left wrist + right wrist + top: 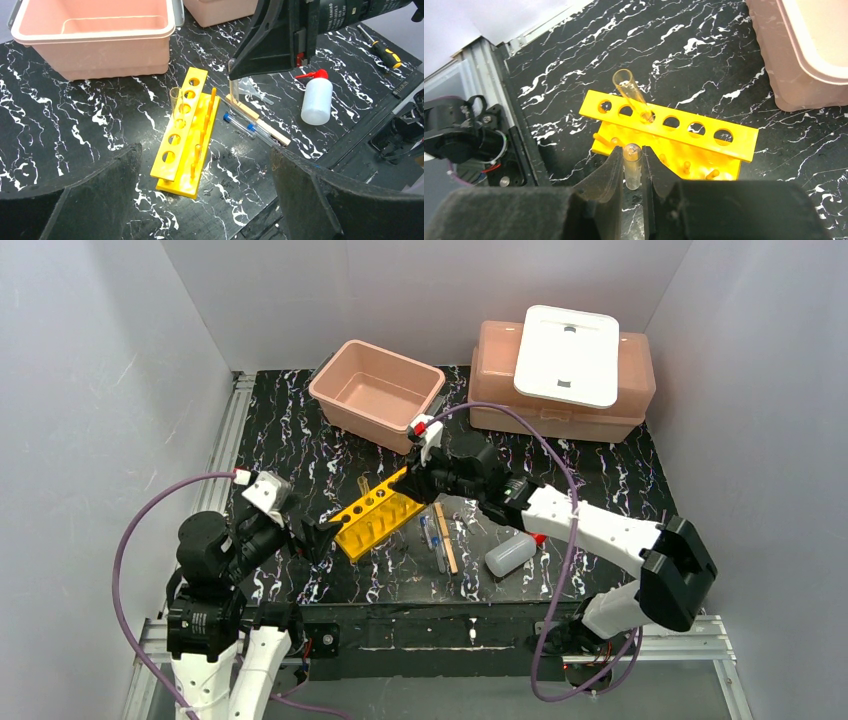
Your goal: Organize the chemistry lab equipment
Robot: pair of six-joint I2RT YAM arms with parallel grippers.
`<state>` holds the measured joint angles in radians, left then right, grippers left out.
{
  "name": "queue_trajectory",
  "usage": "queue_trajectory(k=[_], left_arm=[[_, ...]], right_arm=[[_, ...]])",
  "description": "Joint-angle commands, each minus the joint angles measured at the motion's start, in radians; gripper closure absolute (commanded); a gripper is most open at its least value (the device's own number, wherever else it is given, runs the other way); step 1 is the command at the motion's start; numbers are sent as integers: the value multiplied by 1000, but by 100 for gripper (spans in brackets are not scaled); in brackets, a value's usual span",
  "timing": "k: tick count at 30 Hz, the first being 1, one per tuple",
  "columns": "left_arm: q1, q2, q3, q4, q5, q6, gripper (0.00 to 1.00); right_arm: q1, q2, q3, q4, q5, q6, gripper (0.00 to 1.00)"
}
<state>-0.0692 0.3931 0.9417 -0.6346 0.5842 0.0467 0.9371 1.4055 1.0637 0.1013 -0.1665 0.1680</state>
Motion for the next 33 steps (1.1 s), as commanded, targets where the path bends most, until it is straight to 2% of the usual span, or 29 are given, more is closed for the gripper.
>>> queue_trajectory(k=[1, 9, 33], left_arm=[[2, 4, -18, -20, -11, 30, 2], [2, 16, -24, -17, -26, 46, 2], [2, 34, -24, -33, -22, 62, 2]], right_arm=[[3, 54, -8, 139, 82, -23, 99], [14, 124, -55, 276, 207, -83, 99], [54, 216, -78, 339, 206, -61, 99]])
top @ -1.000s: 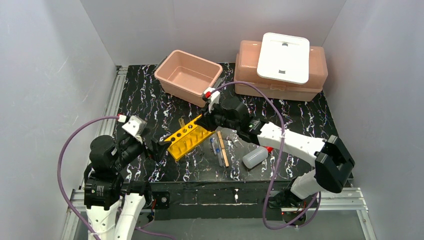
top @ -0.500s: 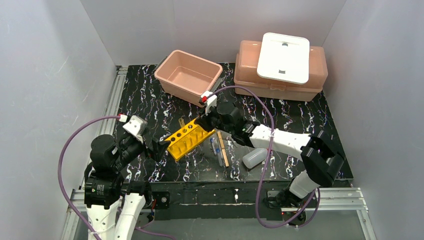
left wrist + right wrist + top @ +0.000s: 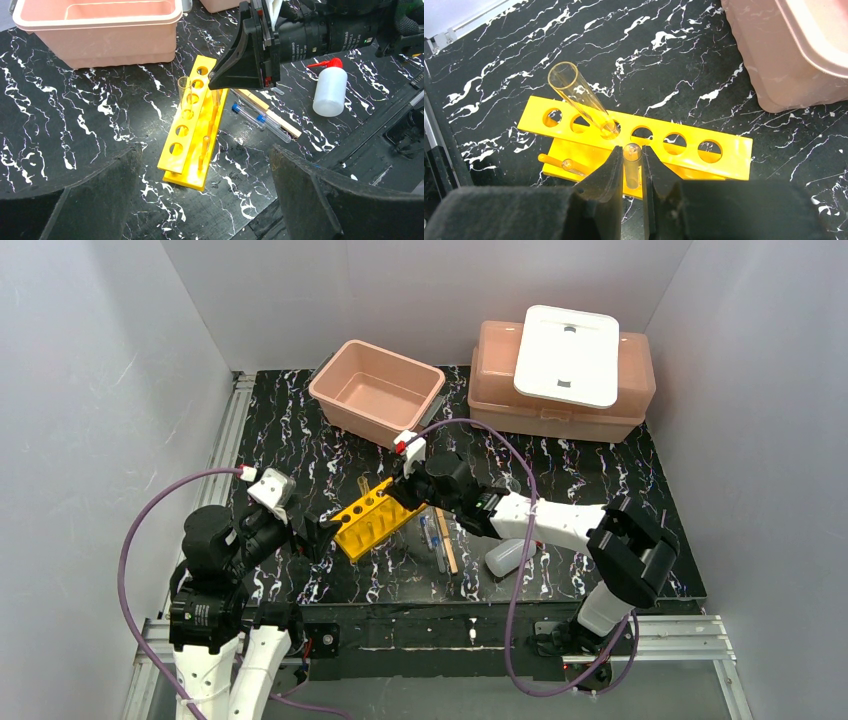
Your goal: Organize the chemistry lab equipment
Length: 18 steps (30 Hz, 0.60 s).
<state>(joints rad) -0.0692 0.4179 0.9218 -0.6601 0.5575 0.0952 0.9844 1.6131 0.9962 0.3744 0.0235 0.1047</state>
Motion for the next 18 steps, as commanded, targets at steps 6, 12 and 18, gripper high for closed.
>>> queue_trajectory(k=[6, 12, 18], left_arm=[[2, 13, -1, -4, 4, 14, 2], [2, 10, 0, -4, 5, 18, 2], [2, 13, 2, -5, 5, 20, 2]], right_arm=[[8, 20, -17, 67, 18, 7, 99], [9, 21, -19, 73, 12, 18, 99], [16, 27, -18, 82, 15, 20, 99]])
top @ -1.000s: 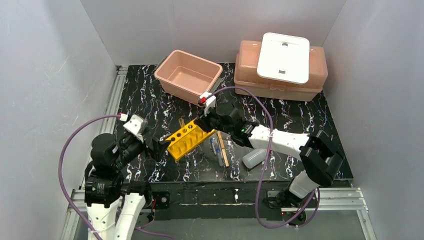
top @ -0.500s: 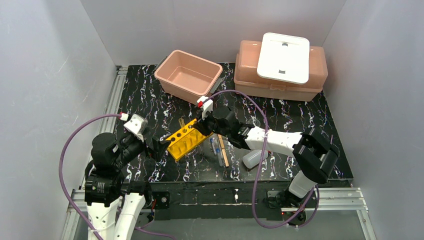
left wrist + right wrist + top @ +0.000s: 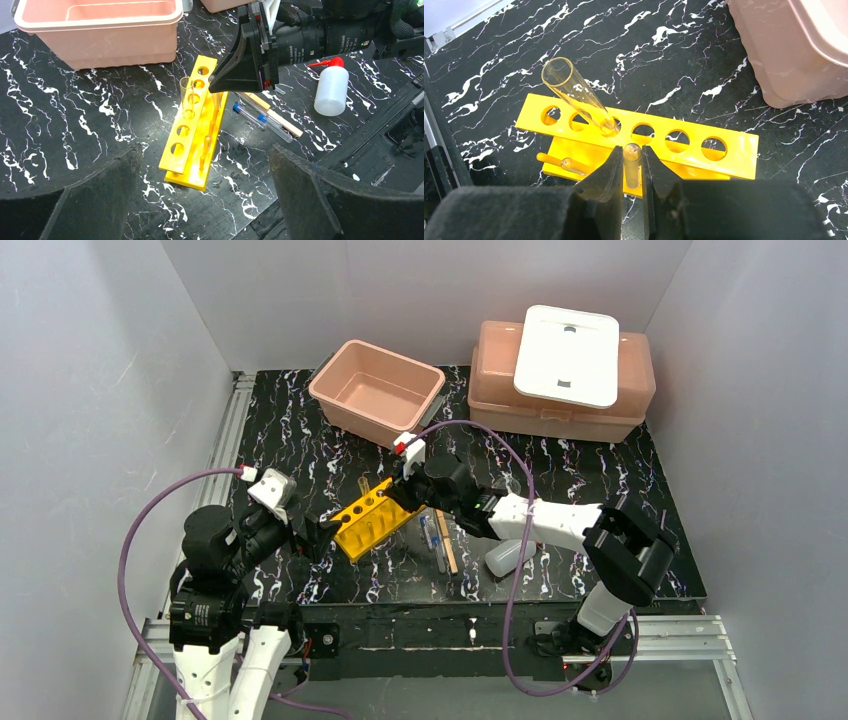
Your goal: Organize the chemistry lab equipment
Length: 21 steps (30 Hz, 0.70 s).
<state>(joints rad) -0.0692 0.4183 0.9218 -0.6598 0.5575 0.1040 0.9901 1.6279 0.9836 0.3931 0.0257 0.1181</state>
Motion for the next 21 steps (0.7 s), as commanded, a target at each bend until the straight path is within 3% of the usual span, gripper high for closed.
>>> queue_trajectory(k=[1, 19, 21], left_arm=[[2, 11, 2, -5, 5, 10, 2], [2, 9, -2, -1, 2, 19, 2], [2, 8, -3, 1, 0, 18, 2]], right_arm=[[12, 14, -8, 65, 14, 6, 99], [23, 33, -56, 114, 48, -6, 99], [26, 33, -56, 114, 39, -9, 83]])
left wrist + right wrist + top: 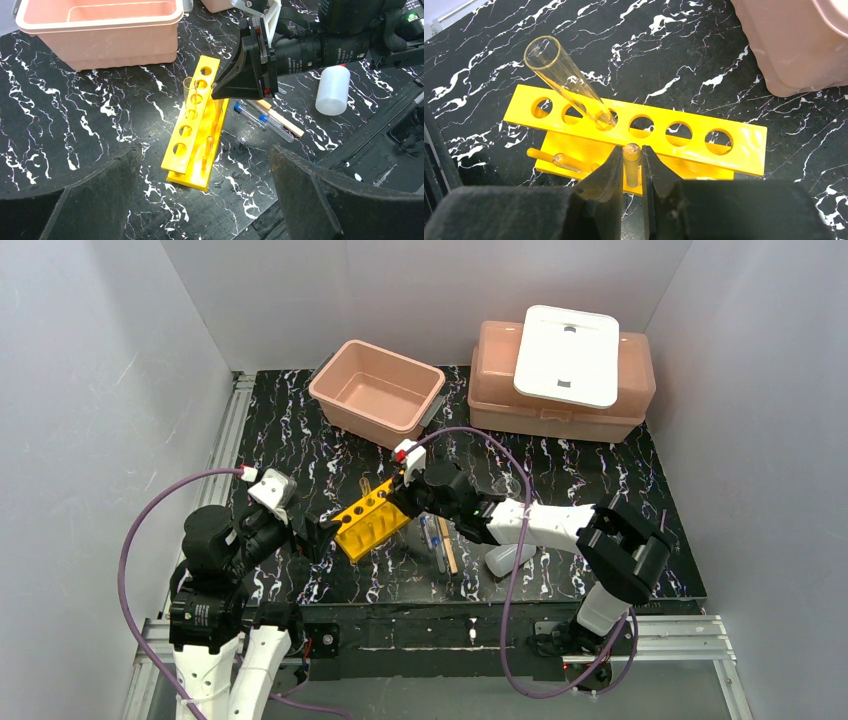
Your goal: Organize the chemistry lab equipment
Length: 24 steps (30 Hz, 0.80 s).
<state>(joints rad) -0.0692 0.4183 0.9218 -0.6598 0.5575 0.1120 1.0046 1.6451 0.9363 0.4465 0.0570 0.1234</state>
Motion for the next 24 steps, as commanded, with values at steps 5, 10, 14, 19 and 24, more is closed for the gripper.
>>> queue_trajectory(k=[5, 10, 14, 19, 24], left_arm=[[1, 7, -2, 5, -25, 18, 2], [2, 11, 5, 6, -24, 17, 2], [1, 13, 5, 6, -21, 12, 2], [2, 15, 4, 6, -22, 12, 2], [1, 30, -13, -11, -31, 28, 2]], right_arm=[[24, 0, 5, 29, 20, -17, 55], [25, -70, -8, 11, 60, -6, 43], [25, -138, -18, -24, 92, -8, 42], [16, -223, -2, -130, 151, -4, 42], [-48, -309, 23, -278, 188, 32, 41]])
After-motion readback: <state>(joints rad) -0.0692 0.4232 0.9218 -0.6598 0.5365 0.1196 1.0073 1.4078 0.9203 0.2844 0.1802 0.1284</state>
